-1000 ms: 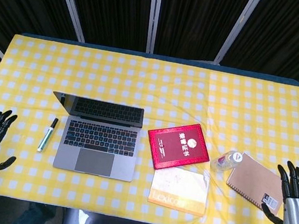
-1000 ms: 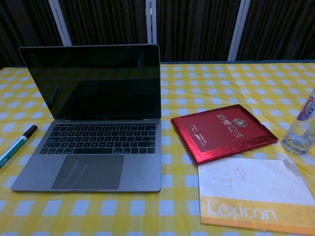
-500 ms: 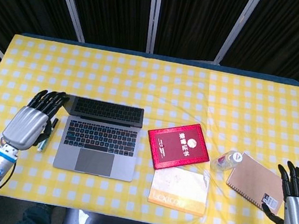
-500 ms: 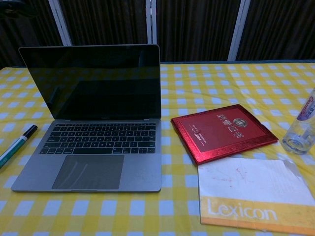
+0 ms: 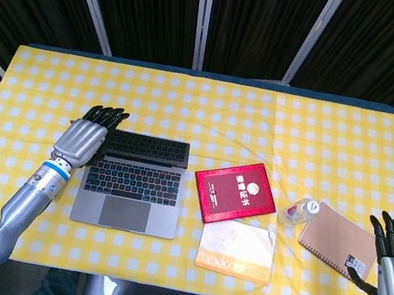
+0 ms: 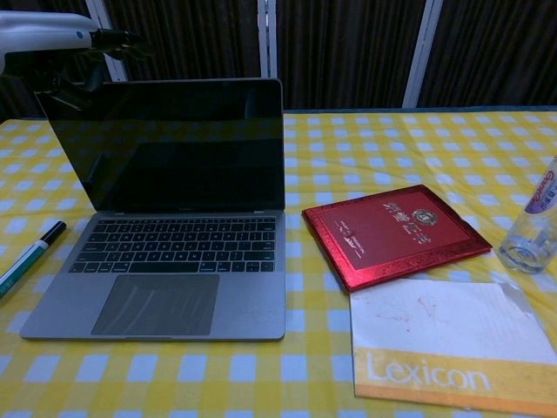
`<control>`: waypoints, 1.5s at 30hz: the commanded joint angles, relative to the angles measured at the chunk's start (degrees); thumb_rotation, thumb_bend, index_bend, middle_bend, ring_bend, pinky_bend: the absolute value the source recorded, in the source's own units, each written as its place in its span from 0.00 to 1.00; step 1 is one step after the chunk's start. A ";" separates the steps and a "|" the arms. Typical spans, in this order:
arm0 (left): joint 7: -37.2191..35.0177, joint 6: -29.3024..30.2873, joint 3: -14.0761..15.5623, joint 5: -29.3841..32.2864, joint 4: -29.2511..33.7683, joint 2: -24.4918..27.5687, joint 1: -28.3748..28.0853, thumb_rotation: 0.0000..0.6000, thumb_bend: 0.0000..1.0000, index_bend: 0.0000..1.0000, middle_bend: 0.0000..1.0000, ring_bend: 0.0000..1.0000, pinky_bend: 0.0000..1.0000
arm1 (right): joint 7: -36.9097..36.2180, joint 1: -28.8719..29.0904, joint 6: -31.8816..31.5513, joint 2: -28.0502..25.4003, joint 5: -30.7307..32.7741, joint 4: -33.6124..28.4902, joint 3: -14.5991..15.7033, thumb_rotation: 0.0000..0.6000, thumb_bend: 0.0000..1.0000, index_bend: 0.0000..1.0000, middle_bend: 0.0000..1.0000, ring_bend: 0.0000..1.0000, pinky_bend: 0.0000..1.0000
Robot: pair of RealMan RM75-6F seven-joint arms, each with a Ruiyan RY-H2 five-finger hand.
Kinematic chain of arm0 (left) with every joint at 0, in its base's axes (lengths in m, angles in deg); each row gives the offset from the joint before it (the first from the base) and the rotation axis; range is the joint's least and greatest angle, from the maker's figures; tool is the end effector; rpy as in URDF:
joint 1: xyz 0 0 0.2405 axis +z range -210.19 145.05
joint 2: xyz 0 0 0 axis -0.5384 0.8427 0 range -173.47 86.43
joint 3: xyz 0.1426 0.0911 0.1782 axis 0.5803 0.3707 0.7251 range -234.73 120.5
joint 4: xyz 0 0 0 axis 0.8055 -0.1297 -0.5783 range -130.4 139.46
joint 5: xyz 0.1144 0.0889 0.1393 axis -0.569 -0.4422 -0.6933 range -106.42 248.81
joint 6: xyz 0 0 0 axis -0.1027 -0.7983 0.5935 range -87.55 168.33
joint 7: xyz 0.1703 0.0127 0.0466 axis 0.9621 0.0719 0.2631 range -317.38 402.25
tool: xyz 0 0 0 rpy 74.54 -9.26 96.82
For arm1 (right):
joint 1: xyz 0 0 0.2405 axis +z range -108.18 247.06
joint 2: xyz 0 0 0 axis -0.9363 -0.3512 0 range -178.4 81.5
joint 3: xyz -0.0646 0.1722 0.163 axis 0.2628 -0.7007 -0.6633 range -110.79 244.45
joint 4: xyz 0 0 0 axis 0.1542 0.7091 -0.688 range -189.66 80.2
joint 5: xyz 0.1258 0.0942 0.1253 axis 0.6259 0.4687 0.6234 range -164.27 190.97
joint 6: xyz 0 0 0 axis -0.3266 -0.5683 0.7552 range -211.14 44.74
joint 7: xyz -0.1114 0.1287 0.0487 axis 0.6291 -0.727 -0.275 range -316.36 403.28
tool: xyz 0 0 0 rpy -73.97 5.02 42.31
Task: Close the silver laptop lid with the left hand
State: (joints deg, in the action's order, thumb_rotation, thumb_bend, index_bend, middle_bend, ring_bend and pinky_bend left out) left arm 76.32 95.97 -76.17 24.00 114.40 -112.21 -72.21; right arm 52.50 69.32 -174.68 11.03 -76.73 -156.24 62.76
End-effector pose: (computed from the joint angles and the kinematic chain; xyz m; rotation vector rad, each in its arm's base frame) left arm -0.1134 0.3596 0.0801 -1.7541 -0.9794 -0.8708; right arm -0.2692 -0.1897 0.1908 1.3496 -0.7685 0.9007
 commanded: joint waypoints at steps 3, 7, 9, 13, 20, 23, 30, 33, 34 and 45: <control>-1.54 -0.65 0.79 1.52 -0.84 -0.35 -1.12 1.00 1.00 0.02 0.05 0.04 0.11 | 0.14 0.00 0.03 0.03 -0.02 -0.04 0.06 1.00 0.00 0.05 0.00 0.00 0.00; -4.18 -1.95 0.83 1.83 -0.99 0.34 -1.38 1.00 1.00 0.09 0.17 0.17 0.24 | 0.48 0.03 0.03 0.10 -0.01 -0.09 0.07 1.00 0.00 0.05 0.00 0.00 0.00; -5.01 -1.87 1.17 0.93 -1.19 0.72 -1.38 1.00 1.00 0.13 0.22 0.21 0.27 | 0.54 0.03 0.00 0.11 0.03 -0.13 0.04 1.00 0.00 0.05 0.00 0.00 0.00; -6.39 -1.98 1.72 0.07 -0.88 1.54 -1.32 1.00 1.00 0.17 0.24 0.22 0.28 | 0.60 0.02 -0.04 0.12 0.07 -0.17 0.04 1.00 0.00 0.05 0.00 0.00 0.00; -9.05 -3.26 3.60 -1.53 1.01 4.59 -1.23 1.00 1.00 0.19 0.24 0.22 0.28 | 0.68 -0.03 -0.13 0.10 0.05 -0.25 0.10 1.00 0.00 0.05 0.00 0.00 0.00; -10.15 -3.54 4.56 -3.01 2.15 6.03 -0.85 1.00 1.00 0.20 0.24 0.22 0.28 | 0.77 -0.01 -0.09 0.11 0.06 -0.30 0.11 1.00 0.00 0.05 0.00 0.00 0.00; -11.79 -3.46 8.36 -9.52 5.43 9.13 1.24 1.00 1.00 0.23 0.24 0.22 0.28 | 1.01 -0.16 -0.48 0.09 -0.27 -0.57 0.21 1.00 0.00 0.05 0.00 0.00 0.00; -13.21 -3.53 10.50 -13.20 6.78 10.30 2.63 1.00 1.00 0.23 0.24 0.22 0.28 | 1.07 -0.21 -0.61 0.08 -0.39 -0.68 0.24 1.00 0.00 0.05 0.00 0.00 0.00; -13.68 -3.69 11.02 -14.00 7.04 10.55 2.91 1.00 1.00 0.23 0.24 0.22 0.28 | 1.09 -0.21 -0.62 0.08 -0.41 -0.71 0.24 1.00 0.00 0.05 0.00 0.00 0.00; -17.74 -5.08 14.97 -20.51 7.52 11.16 4.71 1.00 1.00 0.23 0.24 0.22 0.28 | 1.20 -0.44 -0.98 0.00 -0.66 -1.01 0.38 1.00 0.00 0.07 0.00 0.00 0.00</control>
State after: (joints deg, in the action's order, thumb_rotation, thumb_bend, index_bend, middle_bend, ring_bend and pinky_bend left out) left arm 59.22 91.19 -61.84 4.35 121.88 -101.13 -67.84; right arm 53.71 68.88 -175.66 11.03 -77.38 -157.25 63.14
